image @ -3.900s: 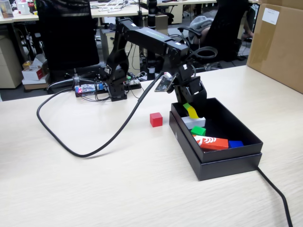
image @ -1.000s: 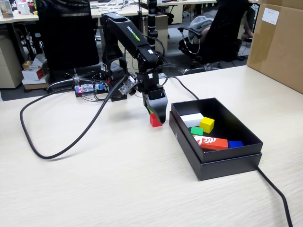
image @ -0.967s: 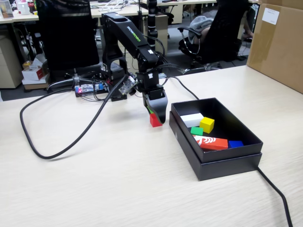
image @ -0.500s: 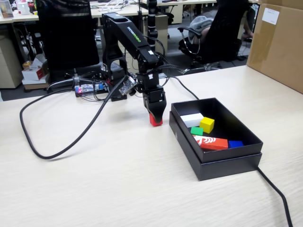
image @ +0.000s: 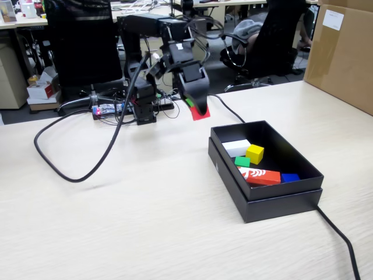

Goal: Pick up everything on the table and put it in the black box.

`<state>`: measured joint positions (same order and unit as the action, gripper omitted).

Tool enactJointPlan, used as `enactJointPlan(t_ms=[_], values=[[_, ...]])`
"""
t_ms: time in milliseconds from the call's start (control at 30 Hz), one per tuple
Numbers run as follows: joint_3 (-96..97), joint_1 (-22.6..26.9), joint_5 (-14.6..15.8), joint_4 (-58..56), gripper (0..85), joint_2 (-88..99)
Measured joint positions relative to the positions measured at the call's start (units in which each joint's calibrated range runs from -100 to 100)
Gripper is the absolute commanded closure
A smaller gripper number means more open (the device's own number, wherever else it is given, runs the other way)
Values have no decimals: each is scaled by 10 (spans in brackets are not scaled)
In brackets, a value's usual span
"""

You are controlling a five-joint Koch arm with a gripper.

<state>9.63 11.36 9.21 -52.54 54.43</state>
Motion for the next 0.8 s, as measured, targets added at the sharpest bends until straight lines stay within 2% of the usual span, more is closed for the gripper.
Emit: enactJointPlan(t_ms=[200,233,400,467,533,800], values=[[-177,19,-30,-4,791,-149],[-194,31,-49,-5,790,-195],[-223,47,-80,2,790,-293],[-225,48,-81,2,787,-307],[-241,49,-84,15,723,-355],[-241,50,-85,32,717,-475]])
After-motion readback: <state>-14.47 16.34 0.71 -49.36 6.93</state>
